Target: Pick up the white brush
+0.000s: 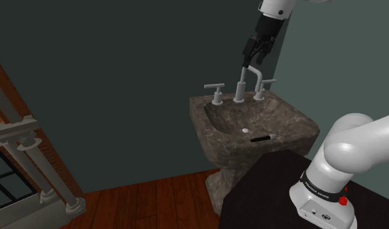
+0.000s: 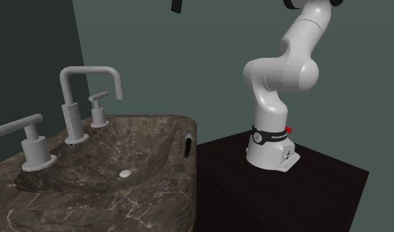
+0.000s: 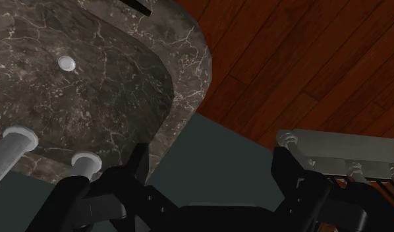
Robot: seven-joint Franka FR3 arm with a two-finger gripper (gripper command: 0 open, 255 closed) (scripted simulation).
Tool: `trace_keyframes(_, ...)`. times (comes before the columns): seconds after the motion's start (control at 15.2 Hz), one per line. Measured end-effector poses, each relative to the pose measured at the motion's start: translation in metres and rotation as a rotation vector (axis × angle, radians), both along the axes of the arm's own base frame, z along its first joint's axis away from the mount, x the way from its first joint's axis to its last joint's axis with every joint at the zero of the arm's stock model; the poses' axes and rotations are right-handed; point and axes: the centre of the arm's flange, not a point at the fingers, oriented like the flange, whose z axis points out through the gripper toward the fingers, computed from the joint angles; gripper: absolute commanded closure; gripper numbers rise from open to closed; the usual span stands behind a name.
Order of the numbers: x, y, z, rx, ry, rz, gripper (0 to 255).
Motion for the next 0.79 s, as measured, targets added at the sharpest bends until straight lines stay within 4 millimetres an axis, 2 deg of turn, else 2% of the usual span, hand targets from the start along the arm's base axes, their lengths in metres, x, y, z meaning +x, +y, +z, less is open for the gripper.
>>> trace_keyframes(0.13,0.001,-0.002,-0.005,0.002,0.008,-0.001,0)
trace_keyframes(0.26,0.005,-0.014,-0.023,0.01,0.034,-0.003,0)
trace_keyframes(0.79,0.007,-0.072,-0.11,0.048,0.161,-0.011,0)
